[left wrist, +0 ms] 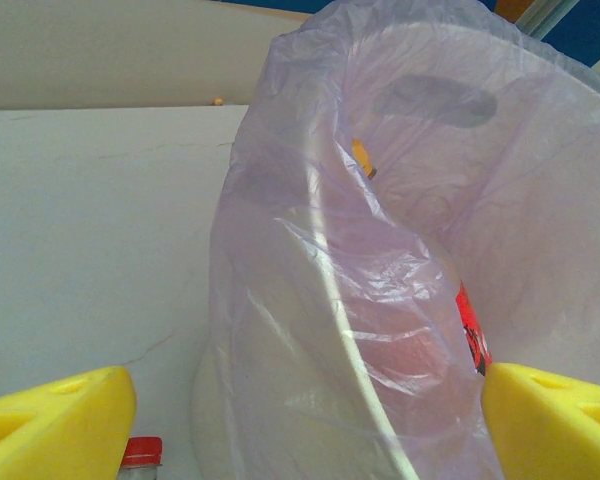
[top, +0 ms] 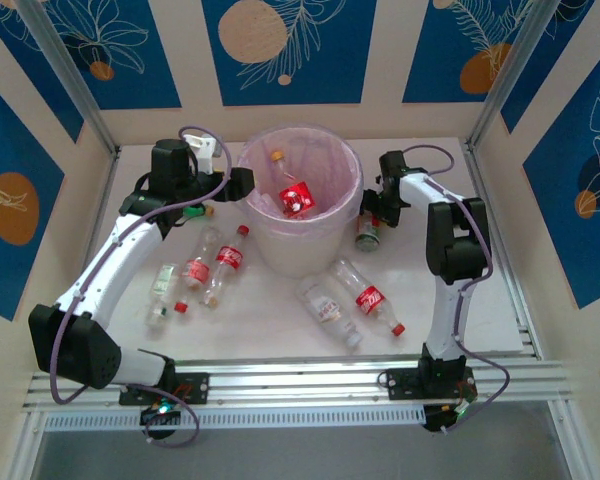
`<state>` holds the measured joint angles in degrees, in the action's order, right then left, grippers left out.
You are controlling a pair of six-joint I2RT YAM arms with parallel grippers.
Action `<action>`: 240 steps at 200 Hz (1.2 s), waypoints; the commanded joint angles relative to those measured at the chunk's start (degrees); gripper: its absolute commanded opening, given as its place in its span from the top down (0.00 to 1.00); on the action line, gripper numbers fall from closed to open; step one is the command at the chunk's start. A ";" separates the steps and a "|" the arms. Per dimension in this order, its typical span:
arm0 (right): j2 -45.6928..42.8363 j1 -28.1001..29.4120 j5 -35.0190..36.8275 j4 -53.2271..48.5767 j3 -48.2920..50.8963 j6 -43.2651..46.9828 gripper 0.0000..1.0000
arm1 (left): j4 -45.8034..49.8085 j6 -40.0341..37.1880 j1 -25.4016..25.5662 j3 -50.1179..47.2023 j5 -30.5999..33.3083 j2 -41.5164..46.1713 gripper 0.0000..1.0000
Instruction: Put the plastic bottles in the bin
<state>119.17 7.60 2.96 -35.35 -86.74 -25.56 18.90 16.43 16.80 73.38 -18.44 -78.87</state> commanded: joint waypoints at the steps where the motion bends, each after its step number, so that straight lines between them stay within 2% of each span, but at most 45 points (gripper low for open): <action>1: -0.48 0.54 2.64 -1.21 -1.52 0.05 0.31 | 7.08 -2.88 0.43 -1.84 2.78 -1.20 0.11; 25: -3.15 0.25 3.82 -0.82 -0.31 0.76 0.36 | 7.28 -3.13 0.48 -1.76 3.23 -1.20 0.11; 52: -7.64 -0.88 3.57 -0.30 1.61 0.76 0.36 | 7.24 -3.15 0.43 -1.79 3.14 -1.29 0.11; 102: -21.21 -3.02 2.10 1.11 5.65 1.37 0.39 | 7.17 -3.07 0.47 -1.84 2.97 -1.55 0.11; 128: -28.88 -2.97 2.40 -0.32 4.44 3.34 0.41 | 7.19 -2.87 0.43 -1.84 2.89 -1.55 0.11; 161: -36.18 0.28 11.27 -4.94 -1.14 9.36 0.39 | 7.12 -3.06 0.43 -1.84 2.88 -1.90 0.11; 193: -41.55 3.74 11.06 -4.46 -5.48 11.15 0.39 | 7.18 -2.90 0.43 -1.83 2.88 -2.03 0.11; 240: -42.86 12.25 10.21 -3.02 -10.74 11.49 0.41 | 7.03 -2.67 0.52 -1.93 2.54 -1.81 0.11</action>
<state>76.60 16.19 13.13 -38.57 -95.09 -15.42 18.87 16.23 16.84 73.38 -18.41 -78.87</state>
